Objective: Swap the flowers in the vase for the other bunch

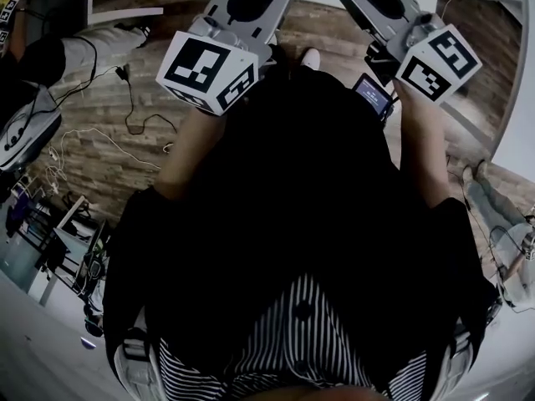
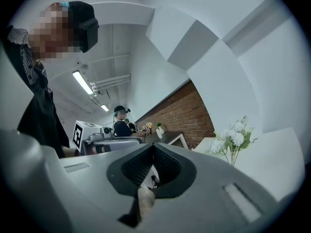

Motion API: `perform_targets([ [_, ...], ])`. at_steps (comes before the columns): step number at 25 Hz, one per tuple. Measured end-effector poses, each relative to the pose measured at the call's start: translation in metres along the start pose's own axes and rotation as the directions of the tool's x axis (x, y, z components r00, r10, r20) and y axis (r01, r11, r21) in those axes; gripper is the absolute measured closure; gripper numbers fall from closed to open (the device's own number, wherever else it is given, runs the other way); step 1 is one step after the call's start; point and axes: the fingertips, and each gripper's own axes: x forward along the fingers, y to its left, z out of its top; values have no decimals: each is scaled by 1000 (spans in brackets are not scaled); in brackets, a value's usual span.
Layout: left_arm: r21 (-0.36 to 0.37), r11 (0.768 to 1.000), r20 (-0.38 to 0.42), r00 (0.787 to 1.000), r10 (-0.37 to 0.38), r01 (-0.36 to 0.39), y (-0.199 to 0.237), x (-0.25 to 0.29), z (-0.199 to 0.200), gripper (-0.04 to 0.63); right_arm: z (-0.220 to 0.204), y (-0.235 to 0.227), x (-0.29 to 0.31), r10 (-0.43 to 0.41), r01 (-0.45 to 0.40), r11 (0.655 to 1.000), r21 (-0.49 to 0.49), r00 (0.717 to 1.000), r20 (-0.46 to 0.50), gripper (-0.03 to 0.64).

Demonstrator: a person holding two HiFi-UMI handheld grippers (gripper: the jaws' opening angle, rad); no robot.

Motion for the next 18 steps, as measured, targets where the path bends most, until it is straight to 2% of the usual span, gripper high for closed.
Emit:
perform_targets([
  [6,11,994,30,993,-111,111,26,29,20,589,20,-21,11,-100,100,995,-20,995,4,615],
  [12,65,976,62,976,-211,207,81,68,52,589,45,-63,48,-197,197,980,-27,980,9,615],
  [18,76,954,75,953,-295,290,98,89,69,589,72,-83,57,-269,271,962,-42,962,45,615],
])
